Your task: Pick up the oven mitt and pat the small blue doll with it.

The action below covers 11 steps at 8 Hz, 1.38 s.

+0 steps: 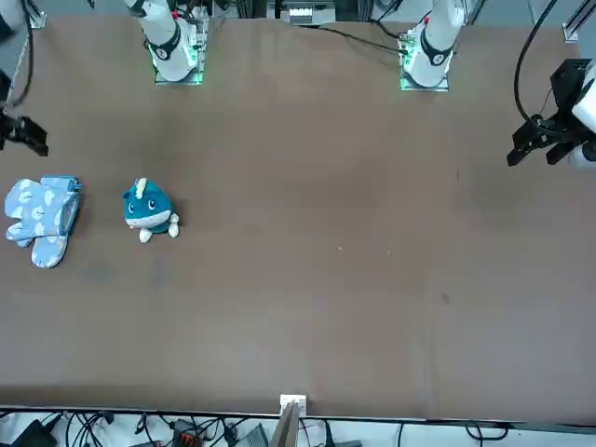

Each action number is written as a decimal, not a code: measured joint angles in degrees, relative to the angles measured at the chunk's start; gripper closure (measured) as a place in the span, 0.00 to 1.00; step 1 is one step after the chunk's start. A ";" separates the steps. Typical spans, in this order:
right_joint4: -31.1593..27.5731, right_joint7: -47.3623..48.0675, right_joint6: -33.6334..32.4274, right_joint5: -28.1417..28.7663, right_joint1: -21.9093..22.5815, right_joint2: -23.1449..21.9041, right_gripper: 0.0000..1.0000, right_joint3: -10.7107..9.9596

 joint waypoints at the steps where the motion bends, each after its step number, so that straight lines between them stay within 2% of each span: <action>1: -0.32 0.18 1.64 -3.50 -0.17 2.43 0.00 -0.05; 5: -6.87 0.58 18.35 -9.31 -6.95 8.09 0.00 -0.31; 6: -8.00 1.59 19.99 -11.80 -7.87 9.88 0.00 -0.32; 9: -11.52 12.29 24.10 -19.07 -8.08 15.85 0.04 -0.22; 11: -13.60 15.59 28.64 -20.62 -8.91 18.42 0.06 -0.27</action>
